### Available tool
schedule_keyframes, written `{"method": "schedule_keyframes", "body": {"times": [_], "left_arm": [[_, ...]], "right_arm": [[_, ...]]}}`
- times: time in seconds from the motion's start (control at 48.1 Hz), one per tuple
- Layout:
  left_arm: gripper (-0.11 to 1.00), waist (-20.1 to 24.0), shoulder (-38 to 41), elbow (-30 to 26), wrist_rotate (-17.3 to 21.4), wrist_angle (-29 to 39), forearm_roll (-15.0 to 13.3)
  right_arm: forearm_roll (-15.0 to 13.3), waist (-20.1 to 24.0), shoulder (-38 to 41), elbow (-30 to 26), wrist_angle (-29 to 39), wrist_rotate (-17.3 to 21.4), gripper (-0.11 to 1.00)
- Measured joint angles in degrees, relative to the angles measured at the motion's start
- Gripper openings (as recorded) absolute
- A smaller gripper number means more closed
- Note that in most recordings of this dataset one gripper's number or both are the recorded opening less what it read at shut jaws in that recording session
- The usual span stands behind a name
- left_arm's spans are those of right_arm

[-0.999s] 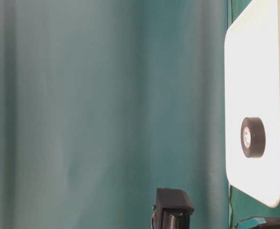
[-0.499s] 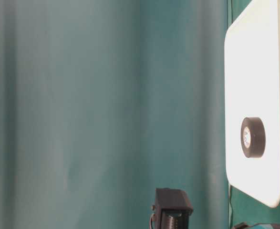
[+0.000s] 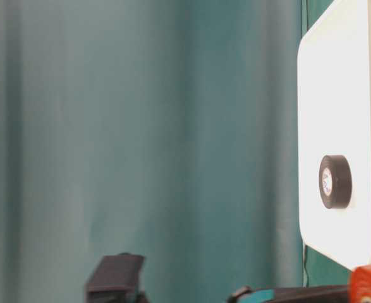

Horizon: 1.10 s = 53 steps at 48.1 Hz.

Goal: Put the tape into the white case with the left arm.
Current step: 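Carry the red tape into the tray beside the black roll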

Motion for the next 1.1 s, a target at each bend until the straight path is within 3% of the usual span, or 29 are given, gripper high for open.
{"method": "schedule_keyframes", "body": {"times": [0.27,0.77,1.103], "left_arm": [[0.25,2.2,-0.53,-1.23,0.0,1.85,0.0],[0.26,17.31,5.45,-5.89,0.35,0.62,0.0],[0.25,24.35,11.16,-10.11,1.23,-1.32,0.0]], "right_arm": [[0.0,0.0,0.0,0.0,-0.09,0.0,-0.09],[0.0,0.0,-0.09,0.0,-0.09,0.0,-0.09],[0.0,0.0,0.0,0.0,-0.09,0.0,-0.09]]}}
